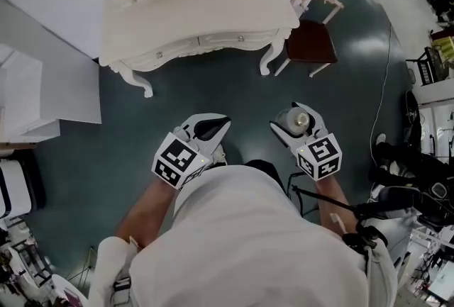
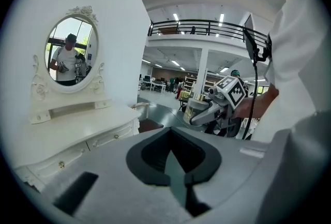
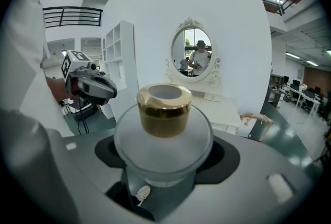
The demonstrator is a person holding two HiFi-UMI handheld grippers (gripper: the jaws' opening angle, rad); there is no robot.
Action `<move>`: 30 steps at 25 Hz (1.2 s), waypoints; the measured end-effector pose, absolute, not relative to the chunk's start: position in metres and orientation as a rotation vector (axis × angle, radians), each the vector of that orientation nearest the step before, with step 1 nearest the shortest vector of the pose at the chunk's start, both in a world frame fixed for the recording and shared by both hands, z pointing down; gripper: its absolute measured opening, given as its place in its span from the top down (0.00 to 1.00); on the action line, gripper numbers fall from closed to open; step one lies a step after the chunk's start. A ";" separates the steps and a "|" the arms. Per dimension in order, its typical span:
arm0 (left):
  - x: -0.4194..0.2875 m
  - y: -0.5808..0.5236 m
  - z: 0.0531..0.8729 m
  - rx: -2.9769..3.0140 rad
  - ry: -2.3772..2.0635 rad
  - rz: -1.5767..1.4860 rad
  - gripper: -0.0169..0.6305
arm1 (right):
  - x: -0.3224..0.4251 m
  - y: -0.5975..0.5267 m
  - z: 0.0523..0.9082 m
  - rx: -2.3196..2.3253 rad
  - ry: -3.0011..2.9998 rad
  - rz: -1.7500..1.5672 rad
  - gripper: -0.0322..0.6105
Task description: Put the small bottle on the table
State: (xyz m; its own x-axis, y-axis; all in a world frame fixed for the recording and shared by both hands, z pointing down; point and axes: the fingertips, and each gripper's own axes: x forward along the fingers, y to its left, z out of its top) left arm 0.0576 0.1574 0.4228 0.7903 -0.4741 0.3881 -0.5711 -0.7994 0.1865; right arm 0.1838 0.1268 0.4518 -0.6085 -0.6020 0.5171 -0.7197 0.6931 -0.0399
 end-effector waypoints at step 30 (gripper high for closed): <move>-0.076 -0.137 0.417 2.395 -1.300 0.420 0.97 | 0.061 -0.314 0.458 0.760 -2.513 0.168 0.42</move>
